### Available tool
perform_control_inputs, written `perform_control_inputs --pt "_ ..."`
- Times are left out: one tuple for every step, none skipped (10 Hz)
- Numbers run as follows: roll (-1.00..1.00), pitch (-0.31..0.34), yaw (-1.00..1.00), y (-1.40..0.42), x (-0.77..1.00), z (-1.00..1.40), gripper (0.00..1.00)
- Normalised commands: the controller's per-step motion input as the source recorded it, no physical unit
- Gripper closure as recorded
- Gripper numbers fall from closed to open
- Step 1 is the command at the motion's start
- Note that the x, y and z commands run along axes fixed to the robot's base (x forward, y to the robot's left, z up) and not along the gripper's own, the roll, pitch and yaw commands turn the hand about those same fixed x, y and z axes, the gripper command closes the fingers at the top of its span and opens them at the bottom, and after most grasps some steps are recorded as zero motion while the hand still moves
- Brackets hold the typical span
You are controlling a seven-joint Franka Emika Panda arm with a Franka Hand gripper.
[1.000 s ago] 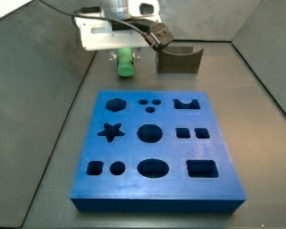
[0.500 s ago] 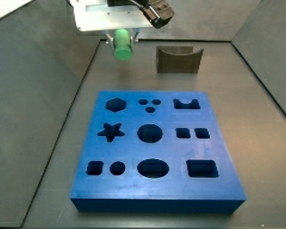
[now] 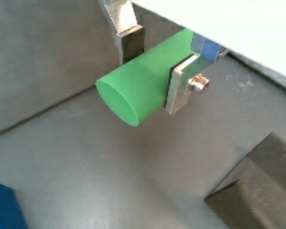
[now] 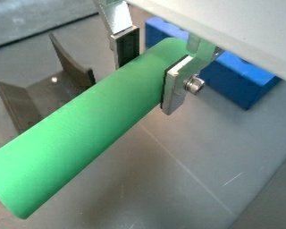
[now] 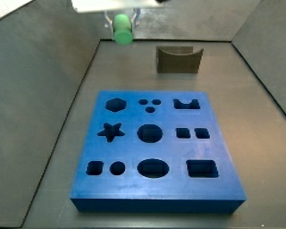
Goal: Pick up the oval object. Move up. Place the oval object on the fixture. Regrasp the oval object. Move to above the board. Insert the oval object.
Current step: Place the oval object on the fixture.
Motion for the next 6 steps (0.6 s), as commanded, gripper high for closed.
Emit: perform_control_inputs --pt "0.04 0.039 -0.01 0.02 -0.02 1.00 1.00" --pt "0.05 0.043 -0.01 0.02 -0.02 0.93 1.00" --pt "0.05 0.049 -0.01 0.02 -0.01 0.72 1.00" --pt "0.06 0.058 -0.01 0.02 0.00 0.55 1.00" --pt "0.06 0.073 -0.01 0.02 0.00 0.34 1.00" --pt "0.07 0.079 -0.01 0.02 0.01 0.23 1.00"
